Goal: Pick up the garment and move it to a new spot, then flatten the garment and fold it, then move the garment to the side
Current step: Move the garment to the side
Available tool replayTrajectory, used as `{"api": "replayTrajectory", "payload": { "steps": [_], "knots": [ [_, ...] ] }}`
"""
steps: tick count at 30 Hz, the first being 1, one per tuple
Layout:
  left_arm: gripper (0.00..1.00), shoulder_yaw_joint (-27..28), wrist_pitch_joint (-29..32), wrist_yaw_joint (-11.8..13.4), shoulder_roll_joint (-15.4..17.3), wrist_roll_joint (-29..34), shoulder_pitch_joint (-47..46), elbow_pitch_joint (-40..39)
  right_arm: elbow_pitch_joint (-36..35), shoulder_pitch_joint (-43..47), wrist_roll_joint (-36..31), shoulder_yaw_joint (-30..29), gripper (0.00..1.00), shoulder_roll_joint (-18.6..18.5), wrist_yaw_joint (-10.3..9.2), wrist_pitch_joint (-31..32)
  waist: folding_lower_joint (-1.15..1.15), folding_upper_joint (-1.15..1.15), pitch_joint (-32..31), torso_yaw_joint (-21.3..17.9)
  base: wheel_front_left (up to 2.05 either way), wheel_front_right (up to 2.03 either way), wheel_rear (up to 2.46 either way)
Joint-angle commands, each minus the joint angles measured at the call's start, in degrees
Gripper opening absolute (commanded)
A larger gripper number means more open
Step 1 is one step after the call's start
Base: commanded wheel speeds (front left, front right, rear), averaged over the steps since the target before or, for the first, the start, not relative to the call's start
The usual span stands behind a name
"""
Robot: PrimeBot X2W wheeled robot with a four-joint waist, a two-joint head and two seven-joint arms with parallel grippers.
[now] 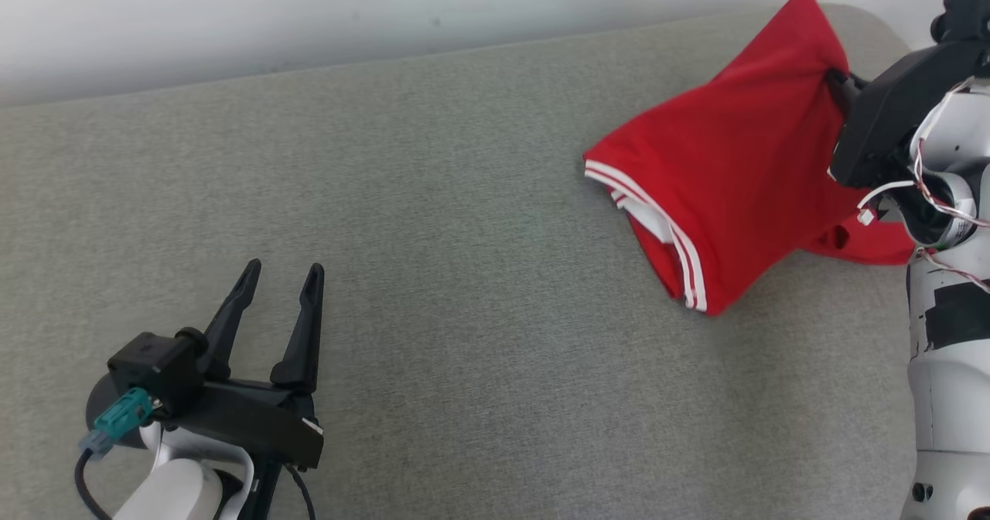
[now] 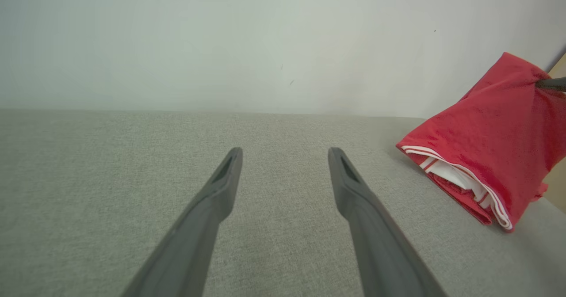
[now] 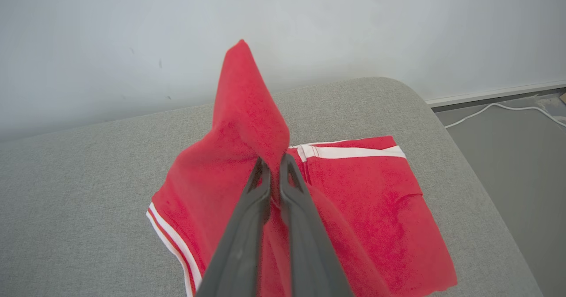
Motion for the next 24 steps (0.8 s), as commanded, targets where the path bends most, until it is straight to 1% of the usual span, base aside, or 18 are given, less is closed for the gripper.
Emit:
{"api": "replayTrajectory", "payload": {
  "steps": [1,4,10,15,24],
  "knots": [
    [1.00,0.03,0.20,-0.30,0.44,0.25,-0.66,-0.13,-0.38,-0.85,-0.68,-0.50,0.00,0.01,-0.11,-0.43,0.00,0.00,0.81,-1.16,0.00,0.00,0.00],
    [1.00,-0.36,0.55,-0.54,0.66,0.32,-1.10,-0.13,-0.56,-1.40,-1.59,-1.72,0.00,0.04,-0.11,-0.55,0.00,0.00,1.15,-1.57,0.00,0.00,0.00],
    [1.00,-0.74,1.26,-0.78,1.43,0.61,-1.38,-0.55,-0.61,-1.32,-2.95,-3.02,0.00,-1.88,-0.11,-0.44,0.00,0.00,1.85,-1.73,0.00,0.00,0.00],
    [1.00,-0.99,2.04,-0.78,2.21,0.85,-2.05,-1.40,0.56,-1.86,-5.19,-3.77,0.00,-4.47,-0.11,-2.72,0.00,0.00,3.07,-1.04,0.00,0.00,0.00],
    [1.00,-1.77,3.71,-0.50,3.19,1.89,-3.53,-2.92,4.56,-2.05,-11.08,-2.55,0.00,-9.95,-0.11,-6.34,0.00,0.00,6.54,1.29,0.00,0.00,0.00]
  ]
}}
